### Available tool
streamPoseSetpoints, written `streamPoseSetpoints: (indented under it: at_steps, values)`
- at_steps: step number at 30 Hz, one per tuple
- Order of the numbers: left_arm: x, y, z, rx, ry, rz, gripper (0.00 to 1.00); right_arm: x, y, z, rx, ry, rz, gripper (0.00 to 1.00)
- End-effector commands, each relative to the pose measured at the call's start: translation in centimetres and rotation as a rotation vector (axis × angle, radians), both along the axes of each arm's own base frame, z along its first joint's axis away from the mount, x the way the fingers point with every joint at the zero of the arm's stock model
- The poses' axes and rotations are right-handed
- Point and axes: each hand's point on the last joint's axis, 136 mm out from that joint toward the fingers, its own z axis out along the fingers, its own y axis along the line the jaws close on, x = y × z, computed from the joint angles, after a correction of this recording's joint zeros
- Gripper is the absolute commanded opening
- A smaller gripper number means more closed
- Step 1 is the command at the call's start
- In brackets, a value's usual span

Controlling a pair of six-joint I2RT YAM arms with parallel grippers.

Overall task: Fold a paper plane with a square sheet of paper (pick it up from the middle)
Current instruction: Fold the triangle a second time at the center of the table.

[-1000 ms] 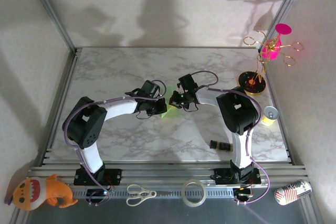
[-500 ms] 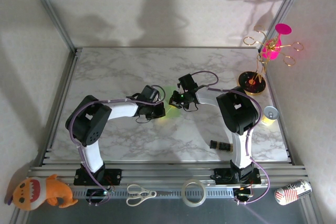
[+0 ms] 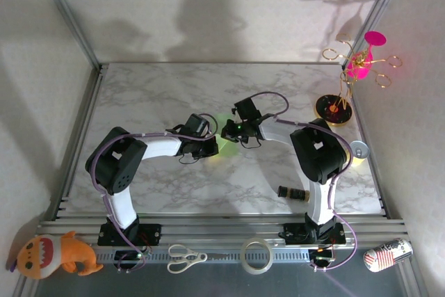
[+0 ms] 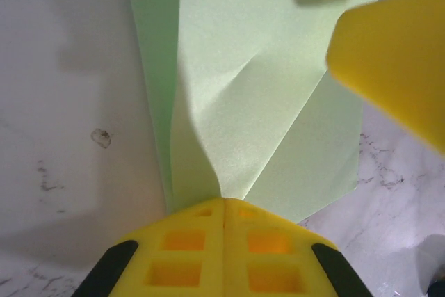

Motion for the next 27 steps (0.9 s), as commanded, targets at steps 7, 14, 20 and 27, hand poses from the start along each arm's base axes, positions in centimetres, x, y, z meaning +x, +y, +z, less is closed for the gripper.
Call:
streamPoseSetpoints:
  at_steps: [7, 14, 20, 27]
  values:
    - [-2.5, 2.3, -2.4, 0.082, 0.103, 0.022, 0.00, -2.6, 0.6, -2.3, -0.015, 0.100, -0.018, 0.00]
    - [-2.5, 2.2, -2.1, 0.073, 0.096, 0.024, 0.00, -3.6, -0.2, -4.2, -0.057, 0.160, -0.034, 0.00]
    - [-3.1, 2.5, -2.1, 0.101, 0.097, -0.016, 0.00, -3.2, -1.6, -5.6, -0.151, 0.166, -0.070, 0.00]
    - [-6.0, 3.9, -2.6, 0.224, 0.124, -0.161, 0.08, -3.6, -2.2, -7.1, -0.194, 0.204, -0.078, 0.00]
